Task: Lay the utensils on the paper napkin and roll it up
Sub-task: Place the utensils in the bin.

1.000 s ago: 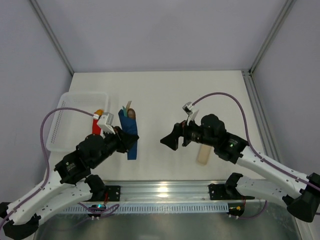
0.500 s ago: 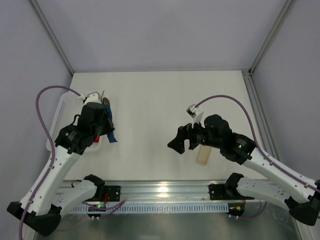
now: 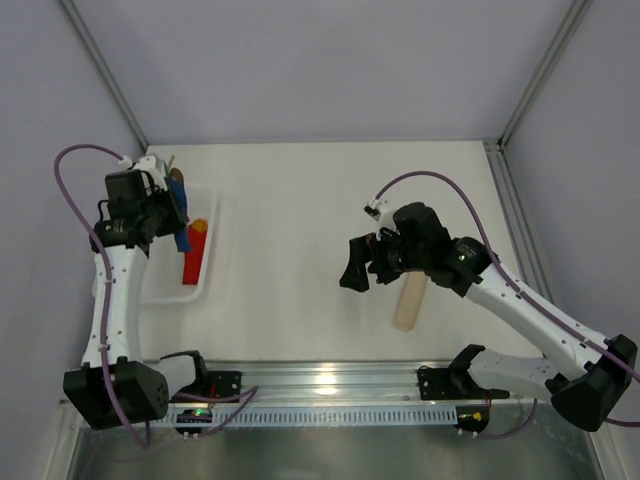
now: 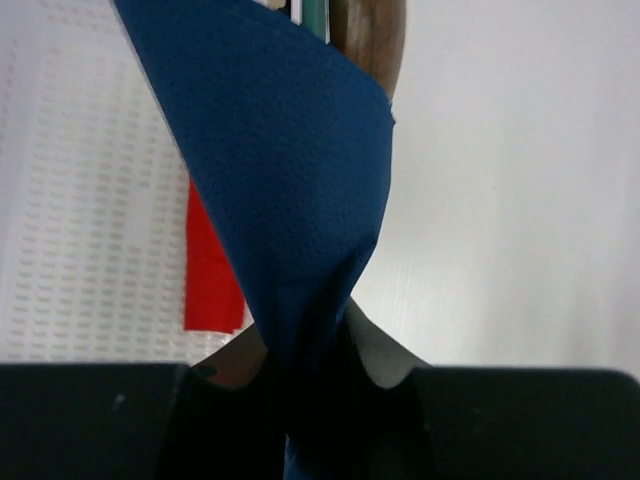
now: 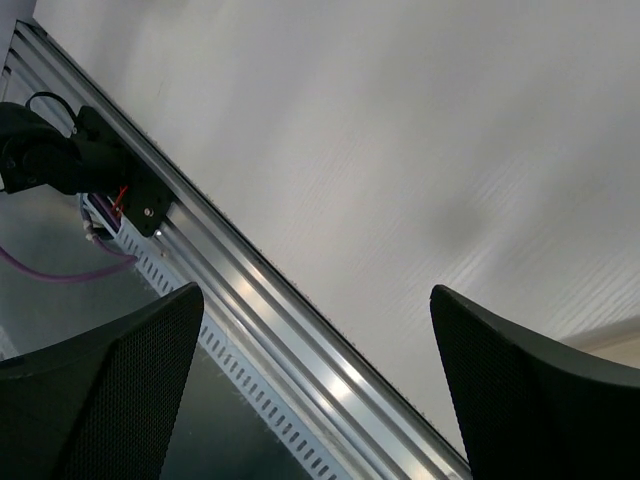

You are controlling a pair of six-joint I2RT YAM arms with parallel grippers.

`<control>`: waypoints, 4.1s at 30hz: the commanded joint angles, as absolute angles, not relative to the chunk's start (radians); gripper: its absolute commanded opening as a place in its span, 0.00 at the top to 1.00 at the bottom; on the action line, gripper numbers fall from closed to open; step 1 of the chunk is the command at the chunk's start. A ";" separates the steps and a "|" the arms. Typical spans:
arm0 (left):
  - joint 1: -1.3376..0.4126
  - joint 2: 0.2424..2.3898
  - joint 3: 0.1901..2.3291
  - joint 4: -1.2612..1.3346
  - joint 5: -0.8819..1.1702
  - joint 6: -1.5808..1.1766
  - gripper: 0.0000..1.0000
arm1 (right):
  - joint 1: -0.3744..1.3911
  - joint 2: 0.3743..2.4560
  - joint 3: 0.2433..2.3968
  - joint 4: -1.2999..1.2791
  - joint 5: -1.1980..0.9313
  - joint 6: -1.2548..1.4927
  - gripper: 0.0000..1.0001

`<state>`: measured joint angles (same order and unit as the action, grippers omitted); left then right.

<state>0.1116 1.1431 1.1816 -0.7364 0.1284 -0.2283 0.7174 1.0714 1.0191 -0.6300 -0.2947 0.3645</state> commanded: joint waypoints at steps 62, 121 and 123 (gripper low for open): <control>0.512 1.770 1.106 -0.436 0.598 0.098 1.00 | 0.666 1.184 1.238 -0.940 -0.244 0.253 0.04; 0.569 1.752 1.138 -0.534 0.672 0.060 1.00 | 0.666 1.198 1.256 -0.934 -0.272 0.256 0.04; 0.569 1.729 1.132 -0.543 0.666 0.058 1.00 | 0.666 1.197 1.255 -0.933 -0.272 0.258 0.04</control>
<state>0.5652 1.7924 1.1374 -0.5438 0.6510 0.0601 0.6697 1.2129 1.2255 -0.9440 -0.2619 0.2634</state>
